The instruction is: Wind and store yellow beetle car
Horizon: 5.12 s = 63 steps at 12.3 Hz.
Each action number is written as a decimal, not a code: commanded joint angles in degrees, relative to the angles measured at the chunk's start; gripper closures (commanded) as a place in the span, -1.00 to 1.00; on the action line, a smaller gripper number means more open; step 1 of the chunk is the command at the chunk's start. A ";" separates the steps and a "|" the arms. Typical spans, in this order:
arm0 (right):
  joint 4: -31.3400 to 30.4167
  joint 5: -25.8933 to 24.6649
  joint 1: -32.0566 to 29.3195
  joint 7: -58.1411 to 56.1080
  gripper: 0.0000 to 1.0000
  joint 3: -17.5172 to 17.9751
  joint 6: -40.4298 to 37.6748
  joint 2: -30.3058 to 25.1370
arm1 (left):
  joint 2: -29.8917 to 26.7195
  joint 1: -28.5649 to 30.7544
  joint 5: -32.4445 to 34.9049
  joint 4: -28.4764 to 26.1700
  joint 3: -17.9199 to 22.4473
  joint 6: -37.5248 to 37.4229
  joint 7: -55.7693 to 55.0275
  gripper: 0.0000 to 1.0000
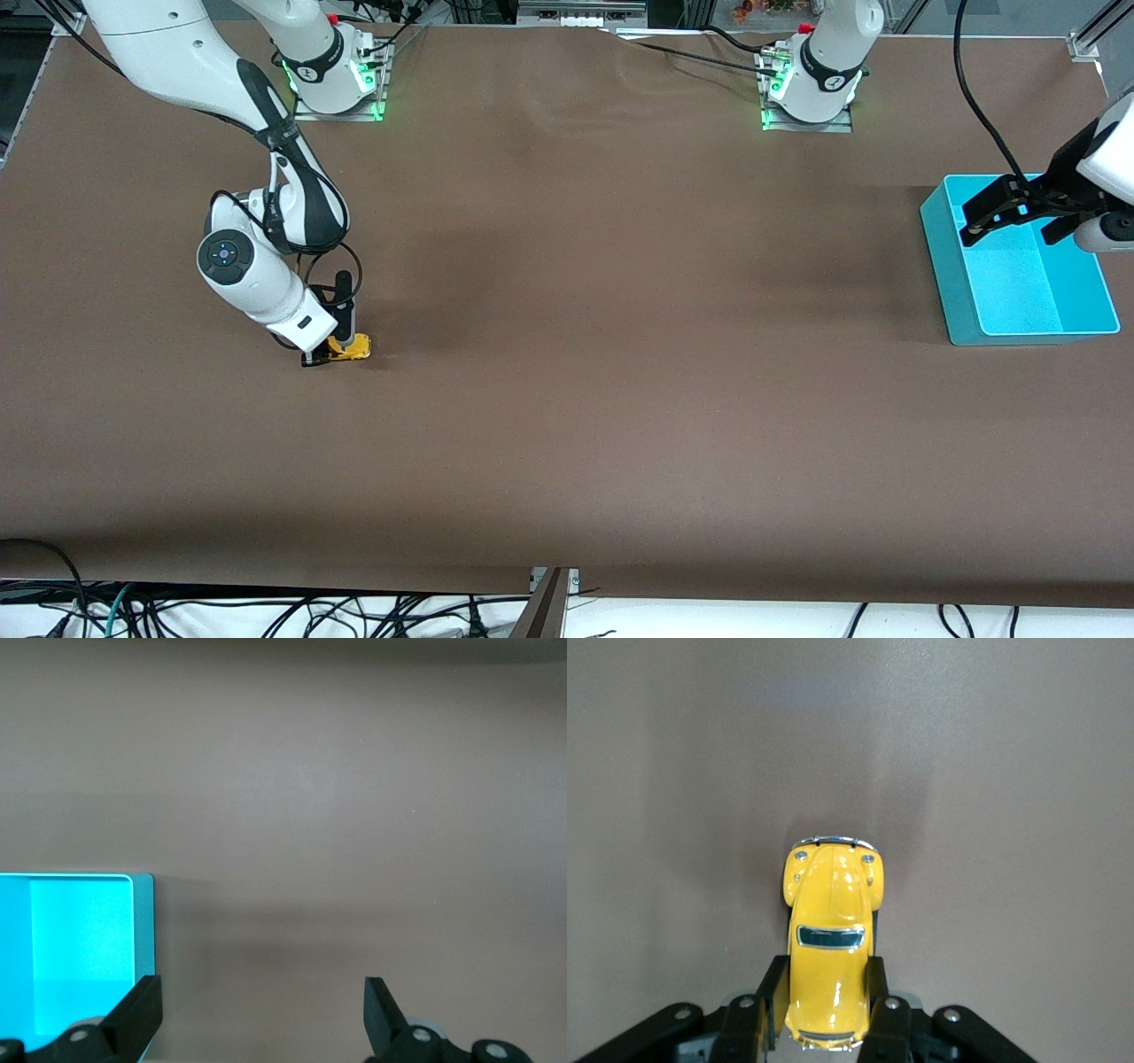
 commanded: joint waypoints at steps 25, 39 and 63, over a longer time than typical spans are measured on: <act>2.26 -0.15 -16.34 -13.88 1.00 1.16 4.87 6.33 | -0.53 -3.67 -0.27 1.97 4.21 -5.12 -0.01 -1.00; 9.02 -0.06 -15.64 -13.62 -1.00 3.18 -3.99 3.34 | -0.44 -2.80 -0.27 1.88 4.21 -5.12 -0.01 -1.00; 25.72 0.38 -15.12 57.80 -1.00 12.32 -40.47 -10.53 | 1.05 -1.92 -0.36 1.88 4.03 -4.95 0.16 -1.00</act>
